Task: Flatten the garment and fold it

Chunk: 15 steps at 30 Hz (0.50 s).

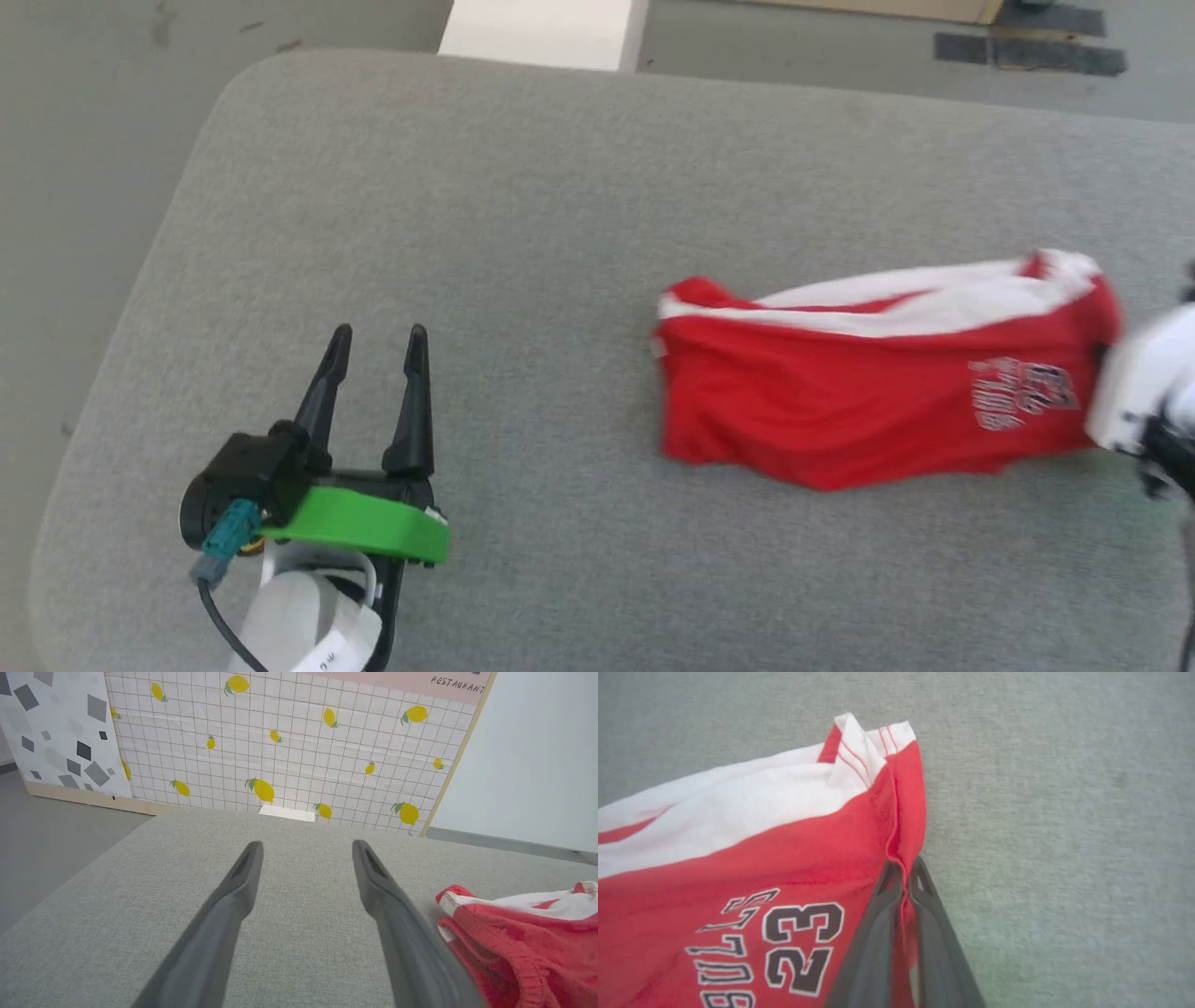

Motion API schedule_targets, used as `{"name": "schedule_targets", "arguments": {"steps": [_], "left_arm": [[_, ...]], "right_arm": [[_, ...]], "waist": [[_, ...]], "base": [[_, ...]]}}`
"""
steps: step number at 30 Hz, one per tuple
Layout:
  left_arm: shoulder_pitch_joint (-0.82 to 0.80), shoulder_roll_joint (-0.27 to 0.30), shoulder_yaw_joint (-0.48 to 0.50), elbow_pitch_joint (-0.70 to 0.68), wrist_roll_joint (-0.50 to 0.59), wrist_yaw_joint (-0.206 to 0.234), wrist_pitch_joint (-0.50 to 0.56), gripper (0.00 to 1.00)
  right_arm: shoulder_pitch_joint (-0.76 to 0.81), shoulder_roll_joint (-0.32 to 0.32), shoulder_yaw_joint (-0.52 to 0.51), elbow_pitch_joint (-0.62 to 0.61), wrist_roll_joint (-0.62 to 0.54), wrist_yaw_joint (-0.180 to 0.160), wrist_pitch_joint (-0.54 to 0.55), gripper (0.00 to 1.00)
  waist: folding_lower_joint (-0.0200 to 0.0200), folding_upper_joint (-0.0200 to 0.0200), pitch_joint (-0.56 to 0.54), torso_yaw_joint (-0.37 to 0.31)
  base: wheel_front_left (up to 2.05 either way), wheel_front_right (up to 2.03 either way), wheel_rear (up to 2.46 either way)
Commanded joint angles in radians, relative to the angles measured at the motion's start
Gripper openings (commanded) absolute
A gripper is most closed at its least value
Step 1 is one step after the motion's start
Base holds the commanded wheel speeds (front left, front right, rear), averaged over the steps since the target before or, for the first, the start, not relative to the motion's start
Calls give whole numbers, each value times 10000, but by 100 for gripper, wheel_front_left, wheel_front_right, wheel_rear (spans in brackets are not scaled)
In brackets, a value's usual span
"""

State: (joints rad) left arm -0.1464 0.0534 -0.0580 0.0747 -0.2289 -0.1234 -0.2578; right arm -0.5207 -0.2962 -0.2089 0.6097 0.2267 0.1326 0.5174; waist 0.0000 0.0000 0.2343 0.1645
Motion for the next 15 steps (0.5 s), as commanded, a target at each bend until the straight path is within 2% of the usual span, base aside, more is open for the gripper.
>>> {"name": "schedule_targets", "arguments": {"steps": [1,5,8,11,15], "left_arm": [[172,-31,-18,29,70,-71,-39,100],[297,-31,-41,49,129,-71,-39,100],[353,-31,-59,68,167,-72,-39,100],[372,-31,-69,111,185,-72,-39,100],[348,-31,-155,191,177,-72,-39,100]], "right_arm": [[381,-47,-423,-350,-263,-19,-93,0],[1119,137,-1546,-1432,-1010,-19,53,0],[1526,387,-1931,-2414,-1506,-19,246,0],[1765,637,-1758,-3346,-1729,-19,475,0],[1908,782,-1039,-4539,-1863,-19,903,0]], "waist": [[0,0,-261,-295],[0,0,-382,-518],[0,0,-436,-649],[0,0,-475,-721],[0,0,-516,-742]], "base": [[0,0,0],[0,0,0],[0,0,0],[0,0,0],[0,0,0]]}}
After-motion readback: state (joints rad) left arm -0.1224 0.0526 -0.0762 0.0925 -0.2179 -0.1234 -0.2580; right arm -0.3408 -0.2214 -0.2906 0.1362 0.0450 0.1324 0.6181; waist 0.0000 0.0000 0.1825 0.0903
